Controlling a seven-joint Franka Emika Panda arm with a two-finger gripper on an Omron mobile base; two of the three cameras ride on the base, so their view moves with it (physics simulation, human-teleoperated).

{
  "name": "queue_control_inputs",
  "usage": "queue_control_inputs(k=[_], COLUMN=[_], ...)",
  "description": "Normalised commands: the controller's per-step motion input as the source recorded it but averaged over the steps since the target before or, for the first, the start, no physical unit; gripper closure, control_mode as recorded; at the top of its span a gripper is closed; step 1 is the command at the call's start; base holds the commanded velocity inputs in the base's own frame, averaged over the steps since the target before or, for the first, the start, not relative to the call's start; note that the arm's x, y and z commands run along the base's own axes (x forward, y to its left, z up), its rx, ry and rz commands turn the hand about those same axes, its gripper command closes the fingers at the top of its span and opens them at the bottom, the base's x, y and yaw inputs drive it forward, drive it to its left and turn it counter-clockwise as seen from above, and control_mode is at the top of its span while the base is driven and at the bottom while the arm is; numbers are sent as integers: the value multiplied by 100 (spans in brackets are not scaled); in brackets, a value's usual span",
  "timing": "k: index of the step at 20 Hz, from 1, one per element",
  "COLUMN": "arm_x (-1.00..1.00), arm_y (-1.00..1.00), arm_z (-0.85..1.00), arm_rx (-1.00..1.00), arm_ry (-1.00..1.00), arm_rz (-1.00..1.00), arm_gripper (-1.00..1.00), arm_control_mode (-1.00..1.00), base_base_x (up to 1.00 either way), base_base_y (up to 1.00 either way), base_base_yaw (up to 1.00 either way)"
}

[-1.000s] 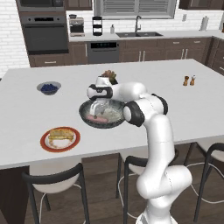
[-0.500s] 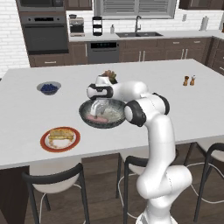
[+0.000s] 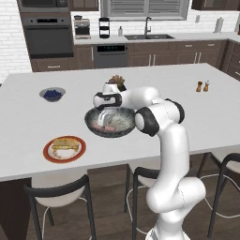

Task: Place one bun and one sausage from the bowl on each plate.

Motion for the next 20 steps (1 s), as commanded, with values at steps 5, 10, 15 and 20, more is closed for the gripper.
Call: queue_control_inputs(k=[5,10,15,20], arm_x=[17,42,5,-1], arm_y=[0,0,0,0], arm_z=[-12,-7,-25,-17], arm_rx=[0,0,0,0], arm_ry=[0,0,0,6], arm_rz=[0,0,0,0], arm_gripper=[-100,-100,-100,-100], arm_control_mode=[-100,-100,-100,-100], base_base_x=[0,0,0,0], base_base_y=[0,0,0,0], base_base_yaw=[0,0,0,0])
